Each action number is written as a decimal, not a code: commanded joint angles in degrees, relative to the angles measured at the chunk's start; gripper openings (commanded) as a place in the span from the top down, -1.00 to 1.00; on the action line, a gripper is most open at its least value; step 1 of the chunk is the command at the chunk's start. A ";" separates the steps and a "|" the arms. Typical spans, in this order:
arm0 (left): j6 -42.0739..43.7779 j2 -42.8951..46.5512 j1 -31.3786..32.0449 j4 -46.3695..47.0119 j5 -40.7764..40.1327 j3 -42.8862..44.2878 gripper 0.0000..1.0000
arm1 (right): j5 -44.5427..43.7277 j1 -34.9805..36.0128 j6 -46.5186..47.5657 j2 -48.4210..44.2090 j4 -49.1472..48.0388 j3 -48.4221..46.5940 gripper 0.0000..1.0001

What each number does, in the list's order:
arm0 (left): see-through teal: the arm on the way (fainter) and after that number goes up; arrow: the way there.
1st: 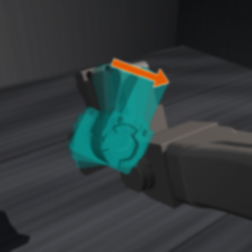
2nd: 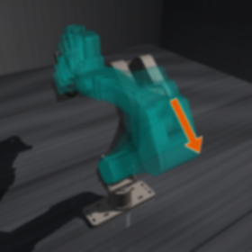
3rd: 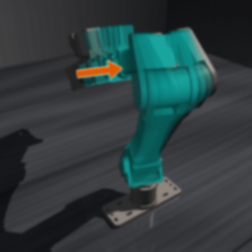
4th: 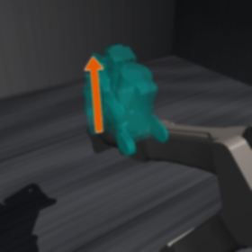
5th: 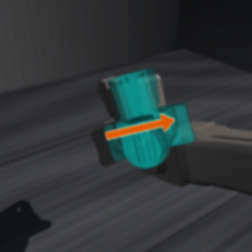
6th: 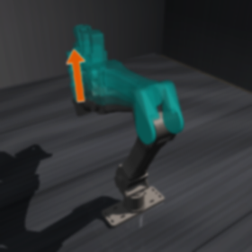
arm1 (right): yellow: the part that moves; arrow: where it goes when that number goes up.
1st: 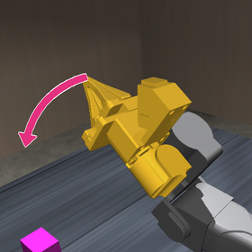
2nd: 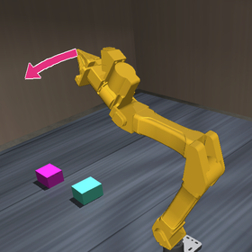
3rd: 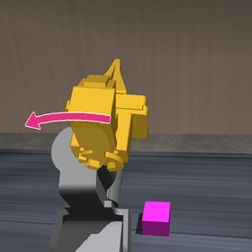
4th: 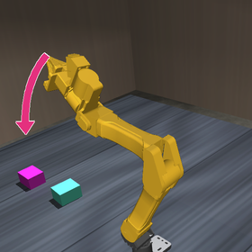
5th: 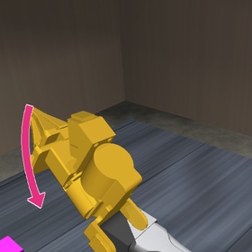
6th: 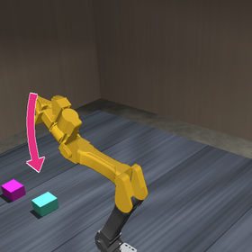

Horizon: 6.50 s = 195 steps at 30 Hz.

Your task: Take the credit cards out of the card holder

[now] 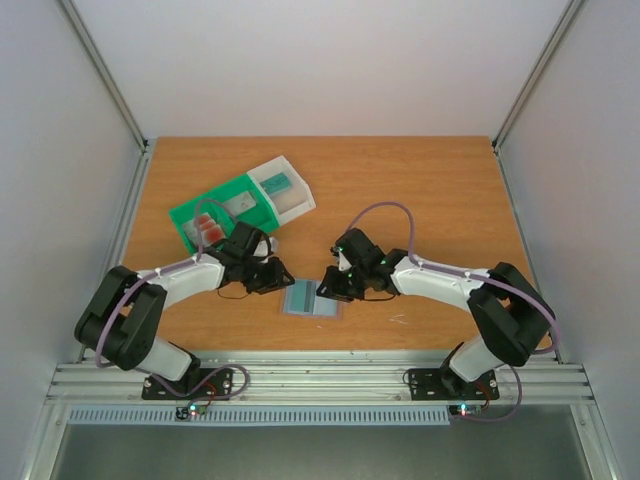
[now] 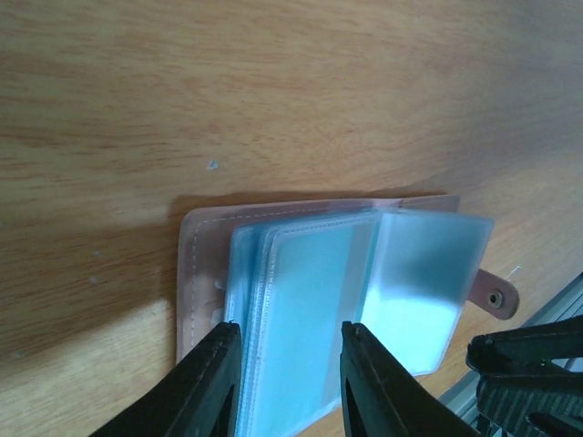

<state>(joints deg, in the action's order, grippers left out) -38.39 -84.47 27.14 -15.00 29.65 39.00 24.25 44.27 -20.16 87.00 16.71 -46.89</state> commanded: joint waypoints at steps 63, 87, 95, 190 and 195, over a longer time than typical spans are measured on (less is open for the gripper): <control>-11.94 1.75 0.89 20.48 9.33 -7.75 0.26 | -4.19 1.70 0.49 12.78 -7.12 1.06 0.94; -15.03 -1.68 2.11 24.68 10.83 -7.85 0.37 | -4.94 1.68 0.97 11.07 -8.07 1.89 0.95; -15.90 -1.54 3.16 24.59 10.86 -6.78 0.35 | -4.06 1.61 1.01 7.30 -7.52 1.69 0.80; -13.82 -11.08 10.22 24.46 0.33 -2.49 0.50 | -16.65 1.09 1.45 2.47 -5.10 10.24 0.97; -14.08 -11.10 10.29 24.87 0.30 -2.45 0.66 | -16.47 0.91 1.44 2.68 -5.35 10.59 0.97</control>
<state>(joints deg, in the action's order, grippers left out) -52.62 -94.56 37.10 8.99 30.85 36.10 9.23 45.43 -18.13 88.03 9.32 -38.30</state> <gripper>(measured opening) 0.191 0.020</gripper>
